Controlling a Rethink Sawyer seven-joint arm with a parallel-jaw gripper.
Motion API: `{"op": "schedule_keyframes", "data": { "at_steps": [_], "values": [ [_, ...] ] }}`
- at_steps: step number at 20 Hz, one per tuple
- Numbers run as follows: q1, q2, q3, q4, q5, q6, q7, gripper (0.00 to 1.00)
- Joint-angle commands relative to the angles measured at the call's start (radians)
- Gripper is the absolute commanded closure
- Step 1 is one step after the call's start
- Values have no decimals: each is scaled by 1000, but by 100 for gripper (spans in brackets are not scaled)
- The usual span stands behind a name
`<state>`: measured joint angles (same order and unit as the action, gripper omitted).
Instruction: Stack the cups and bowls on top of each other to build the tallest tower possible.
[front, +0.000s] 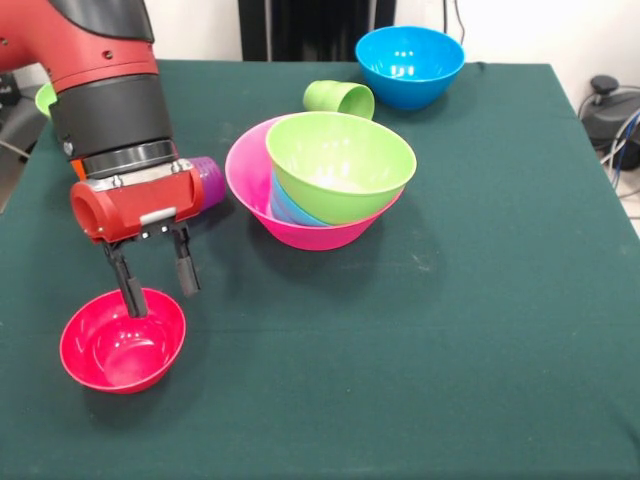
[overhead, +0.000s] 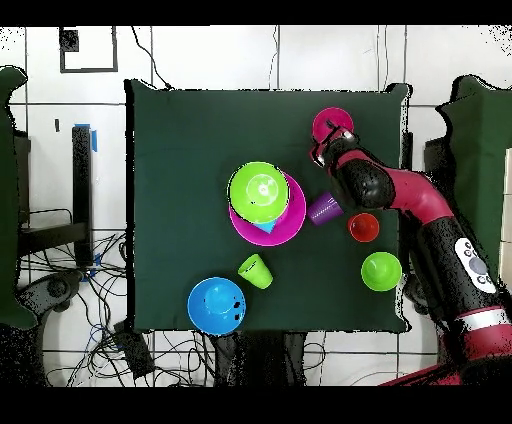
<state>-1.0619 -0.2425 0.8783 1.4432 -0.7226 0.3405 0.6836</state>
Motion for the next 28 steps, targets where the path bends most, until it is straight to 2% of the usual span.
{"op": "schedule_keyframes", "data": {
  "at_steps": [1, 11, 23, 28],
  "values": [
    [50, 15, -85, 43, -25, 16, 89, 0],
    [72, 40, -115, 39, -39, -3, 99, 0],
    [54, 85, -109, 25, -12, 3, 99, 0],
    [33, 123, -91, 9, -13, 19, 51, 0]
  ]
}}
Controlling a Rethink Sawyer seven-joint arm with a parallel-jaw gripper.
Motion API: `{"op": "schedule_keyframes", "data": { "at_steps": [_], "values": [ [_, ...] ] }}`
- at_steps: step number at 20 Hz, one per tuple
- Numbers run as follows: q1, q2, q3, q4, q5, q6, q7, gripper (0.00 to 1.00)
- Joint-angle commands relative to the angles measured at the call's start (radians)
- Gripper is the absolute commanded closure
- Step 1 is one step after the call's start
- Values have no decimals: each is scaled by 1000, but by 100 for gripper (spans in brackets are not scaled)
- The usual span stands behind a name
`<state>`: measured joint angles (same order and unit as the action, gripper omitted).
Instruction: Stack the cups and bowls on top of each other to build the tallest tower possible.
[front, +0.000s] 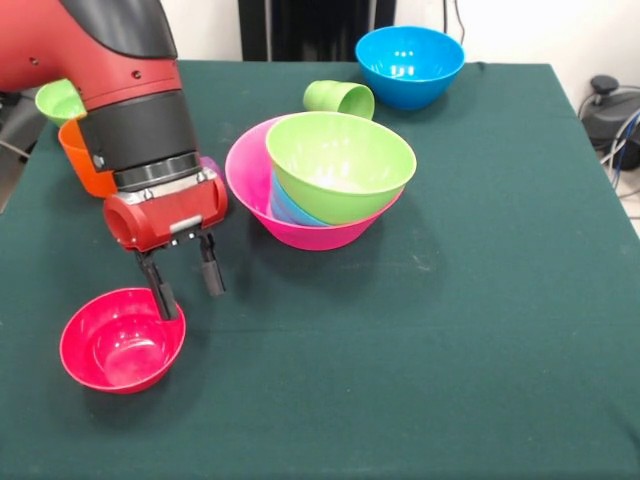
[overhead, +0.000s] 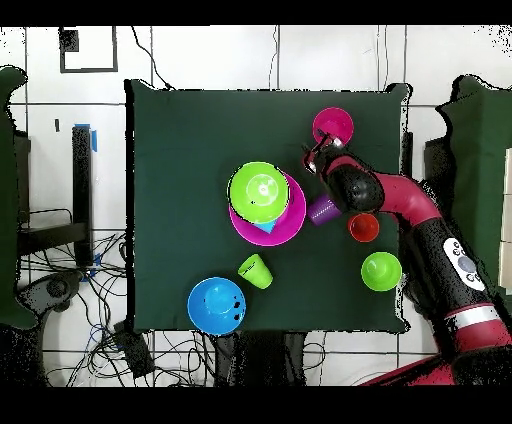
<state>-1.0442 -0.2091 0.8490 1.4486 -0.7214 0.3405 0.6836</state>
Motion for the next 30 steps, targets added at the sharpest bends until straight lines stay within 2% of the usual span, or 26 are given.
{"op": "schedule_keyframes", "data": {
  "at_steps": [1, 11, 18, 21, 23, 26, 30],
  "values": [
    [9, 100, -56, -1, -13, 24, 38, 0],
    [-17, 148, -20, -29, -10, 51, -23, 0],
    [-16, 135, -22, -23, -11, 48, -4, 0],
    [-6, 76, -51, 12, 11, 15, 108, 0],
    [13, 11, -62, 40, 23, 30, 145, 0],
    [31, -66, -64, 53, 54, 84, 157, 0],
    [45, -94, -63, 28, 81, 124, 128, 0]
  ]
}}
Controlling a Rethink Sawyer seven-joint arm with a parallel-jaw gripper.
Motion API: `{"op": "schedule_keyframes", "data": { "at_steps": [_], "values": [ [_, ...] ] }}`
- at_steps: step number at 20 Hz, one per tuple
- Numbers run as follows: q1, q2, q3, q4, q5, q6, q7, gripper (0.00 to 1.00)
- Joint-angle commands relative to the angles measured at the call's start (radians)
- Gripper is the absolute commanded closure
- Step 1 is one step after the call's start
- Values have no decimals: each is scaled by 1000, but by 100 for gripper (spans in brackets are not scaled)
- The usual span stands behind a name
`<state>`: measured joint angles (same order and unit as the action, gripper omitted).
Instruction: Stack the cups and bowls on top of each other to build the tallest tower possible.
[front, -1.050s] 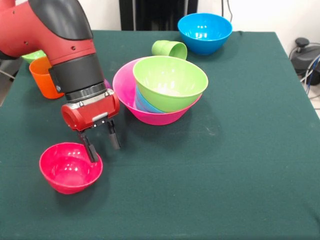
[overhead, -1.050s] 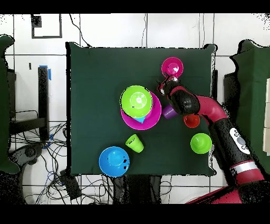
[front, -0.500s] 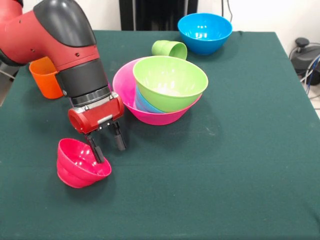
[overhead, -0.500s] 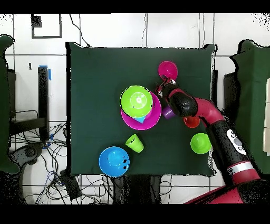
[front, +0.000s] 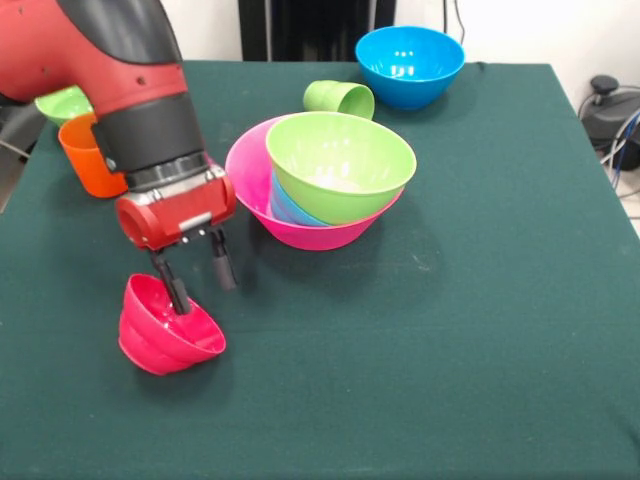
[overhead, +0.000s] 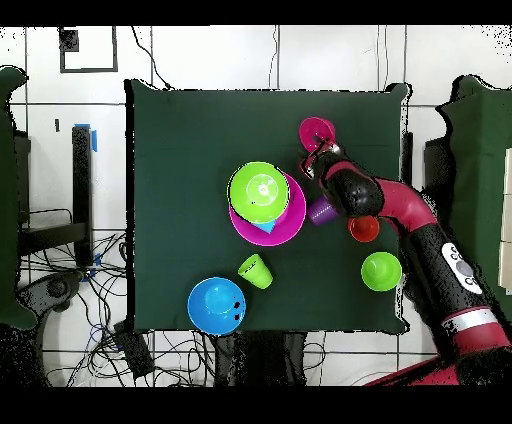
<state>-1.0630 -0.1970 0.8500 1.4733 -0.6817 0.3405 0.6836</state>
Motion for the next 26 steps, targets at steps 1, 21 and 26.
{"op": "schedule_keyframes", "data": {
  "at_steps": [1, 21, 26],
  "values": [
    [68, -117, -68, 4, 46, 126, 128, 0],
    [69, -82, -74, -5, 71, 85, 72, 0],
    [82, -111, -89, 20, 65, 67, 105, 0]
  ]
}}
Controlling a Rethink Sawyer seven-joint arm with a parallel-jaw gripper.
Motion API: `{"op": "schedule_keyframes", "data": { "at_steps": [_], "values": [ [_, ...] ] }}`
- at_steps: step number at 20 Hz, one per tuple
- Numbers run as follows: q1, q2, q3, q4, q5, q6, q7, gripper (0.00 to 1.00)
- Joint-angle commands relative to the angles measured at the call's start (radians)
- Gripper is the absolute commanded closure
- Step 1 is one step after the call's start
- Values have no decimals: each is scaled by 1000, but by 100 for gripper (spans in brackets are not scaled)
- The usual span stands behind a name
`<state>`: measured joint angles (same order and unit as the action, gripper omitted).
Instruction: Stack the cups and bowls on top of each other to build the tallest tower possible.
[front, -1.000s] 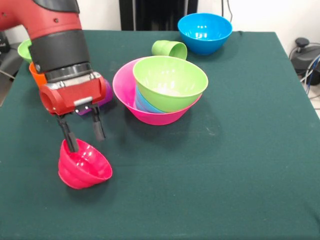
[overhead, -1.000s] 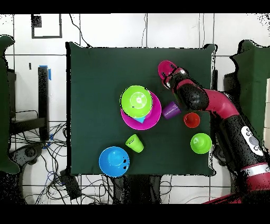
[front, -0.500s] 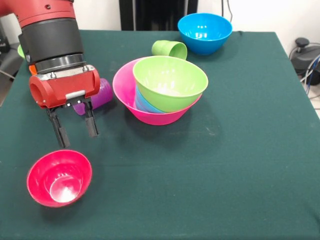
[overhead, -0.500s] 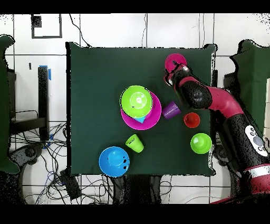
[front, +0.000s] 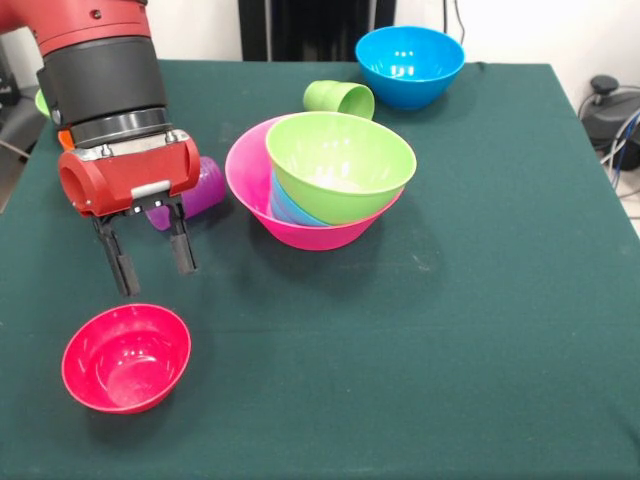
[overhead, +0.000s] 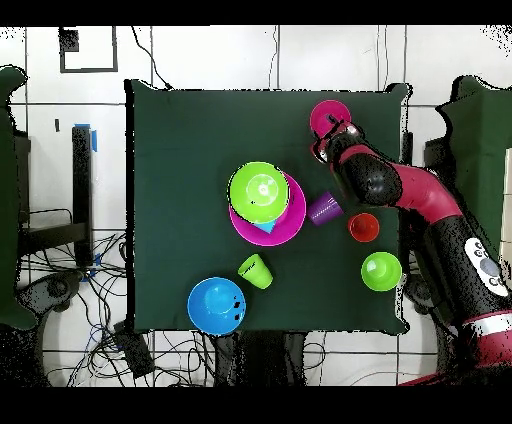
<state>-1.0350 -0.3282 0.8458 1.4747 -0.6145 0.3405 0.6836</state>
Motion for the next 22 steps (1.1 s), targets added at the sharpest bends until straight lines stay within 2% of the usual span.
{"op": "schedule_keyframes", "data": {
  "at_steps": [1, 6, 9, 17, 22],
  "values": [
    [56, 17, -86, 19, -2, 67, 107, 0],
    [59, -10, -80, 28, -16, 37, 112, 0],
    [47, -11, -63, 38, -40, -15, 101, 0],
    [3, 72, -5, 13, -72, -66, 21, 0],
    [-2, 102, -7, 0, -68, -50, 7, 0]
  ]
}}
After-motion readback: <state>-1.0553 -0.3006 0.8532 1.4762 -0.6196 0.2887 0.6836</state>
